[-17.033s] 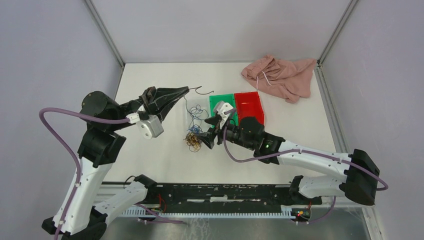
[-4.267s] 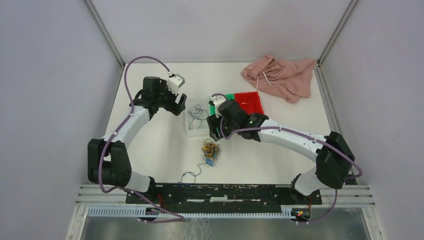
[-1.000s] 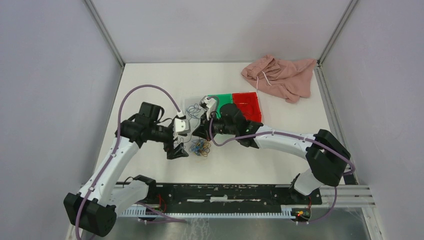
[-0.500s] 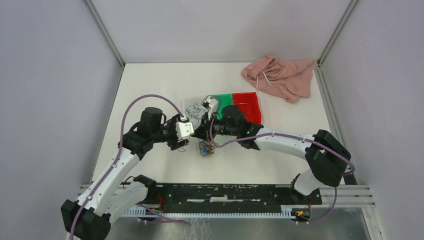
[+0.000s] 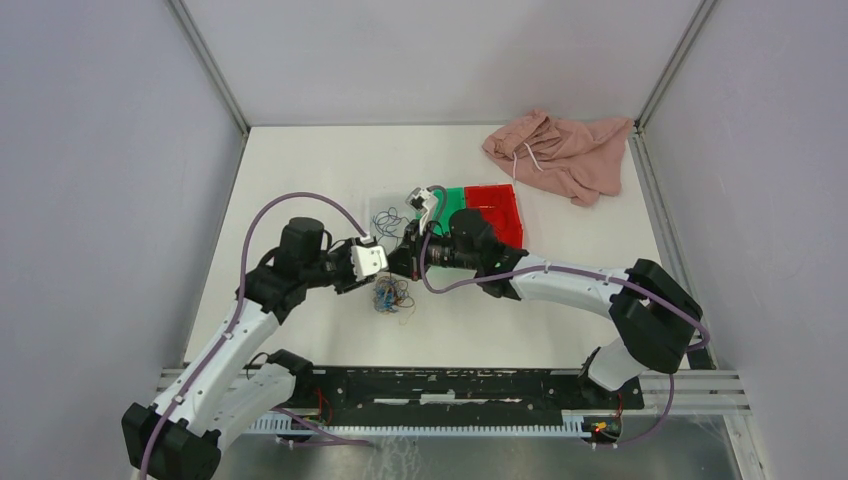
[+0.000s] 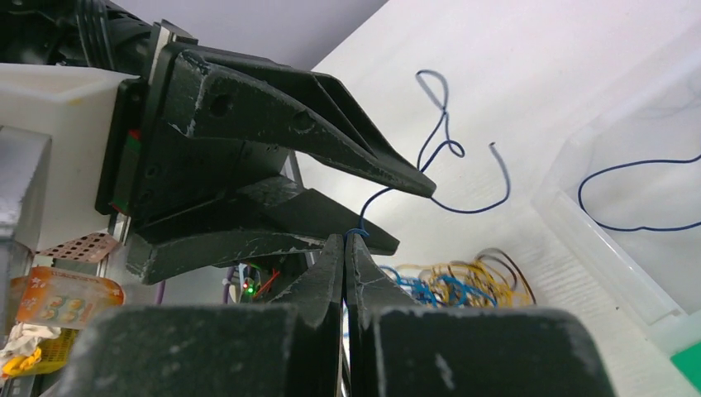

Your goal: Untangle the cables

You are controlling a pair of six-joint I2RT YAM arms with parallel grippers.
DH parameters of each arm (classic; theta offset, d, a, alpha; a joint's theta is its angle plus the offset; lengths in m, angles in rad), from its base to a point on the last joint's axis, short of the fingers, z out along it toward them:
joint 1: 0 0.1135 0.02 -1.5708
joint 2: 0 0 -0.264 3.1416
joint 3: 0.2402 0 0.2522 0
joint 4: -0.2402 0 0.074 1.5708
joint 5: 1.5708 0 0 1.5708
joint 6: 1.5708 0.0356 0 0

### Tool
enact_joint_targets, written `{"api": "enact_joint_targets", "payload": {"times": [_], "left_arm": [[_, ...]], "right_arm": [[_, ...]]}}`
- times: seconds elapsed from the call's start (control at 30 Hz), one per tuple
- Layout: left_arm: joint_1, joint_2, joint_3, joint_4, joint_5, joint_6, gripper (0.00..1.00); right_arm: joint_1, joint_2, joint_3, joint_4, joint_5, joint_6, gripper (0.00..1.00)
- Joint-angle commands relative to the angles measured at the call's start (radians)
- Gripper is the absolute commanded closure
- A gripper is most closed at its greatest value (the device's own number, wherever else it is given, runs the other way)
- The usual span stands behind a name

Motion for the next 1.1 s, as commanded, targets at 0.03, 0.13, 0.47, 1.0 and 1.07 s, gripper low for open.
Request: {"api": "enact_joint_targets", "payload": {"times": [0.03,0.13,0.47,1.0,1.07], "left_arm": [[-0.005,-0.017,0.03,0.092,-0.012,0.0,0.63],[-0.006,-0.011,0.089,0.091,-0.015,0.008,0.83],[-0.007,0.003,0.212,0.106,0.042,-0.06,0.97],[-0.016,0.014,0.305,0.055,0.089,-0.087,0.97],[-0.021,0.014,0.324,0.03,0.09,-0.066,0.97]], "right_arm": [[-0.007,-0.033,-0.011,0.121,-0.055,0.066,0.97],[-0.007,-0.028,-0.032,0.161,-0.055,0.086,0.87],[-0.01,0.059,-0.048,0.346,-0.099,0.193,0.63],[-0.004,-0.095,0.013,-0.047,0.102,-0.183,0.52],[-0.003,-0.155,0.032,-0.16,0.115,-0.293,0.52]]}}
